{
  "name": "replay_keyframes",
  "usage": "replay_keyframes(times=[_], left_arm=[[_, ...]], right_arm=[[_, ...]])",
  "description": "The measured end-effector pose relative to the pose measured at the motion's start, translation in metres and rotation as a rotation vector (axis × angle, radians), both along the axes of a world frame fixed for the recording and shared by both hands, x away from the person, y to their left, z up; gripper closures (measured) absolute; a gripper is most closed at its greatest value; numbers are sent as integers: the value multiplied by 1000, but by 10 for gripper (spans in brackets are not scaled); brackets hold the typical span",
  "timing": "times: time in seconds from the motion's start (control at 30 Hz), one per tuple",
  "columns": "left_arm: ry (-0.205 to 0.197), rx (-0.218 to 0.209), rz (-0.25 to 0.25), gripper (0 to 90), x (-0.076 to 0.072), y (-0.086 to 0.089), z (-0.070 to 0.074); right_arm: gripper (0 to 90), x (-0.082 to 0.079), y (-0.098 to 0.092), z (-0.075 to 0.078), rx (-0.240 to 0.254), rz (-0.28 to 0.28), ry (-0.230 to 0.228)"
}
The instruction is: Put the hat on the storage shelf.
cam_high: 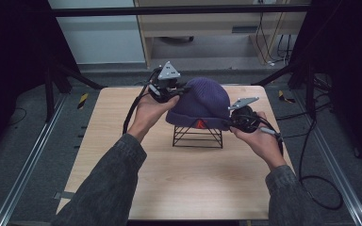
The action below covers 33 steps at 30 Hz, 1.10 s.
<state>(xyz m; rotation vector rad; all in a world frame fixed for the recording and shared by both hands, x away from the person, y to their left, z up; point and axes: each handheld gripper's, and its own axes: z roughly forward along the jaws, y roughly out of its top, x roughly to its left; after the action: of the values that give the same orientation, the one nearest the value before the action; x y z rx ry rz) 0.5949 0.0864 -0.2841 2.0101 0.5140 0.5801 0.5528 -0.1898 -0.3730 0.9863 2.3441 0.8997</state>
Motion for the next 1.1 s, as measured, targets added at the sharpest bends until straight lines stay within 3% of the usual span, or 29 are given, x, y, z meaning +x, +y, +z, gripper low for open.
replay_keyframes(times=[0.27,0.87,1.1], left_arm=[[-8,-3,14,793,-3,1,-4],[26,-9,2,795,-4,7,-25],[38,-13,4,794,-6,11,-33]], right_arm=[[721,-1,-1,-1,1,1,-1],[718,-1,2,-18,-16,7,13],[714,-1,3,-20,-44,7,21]])
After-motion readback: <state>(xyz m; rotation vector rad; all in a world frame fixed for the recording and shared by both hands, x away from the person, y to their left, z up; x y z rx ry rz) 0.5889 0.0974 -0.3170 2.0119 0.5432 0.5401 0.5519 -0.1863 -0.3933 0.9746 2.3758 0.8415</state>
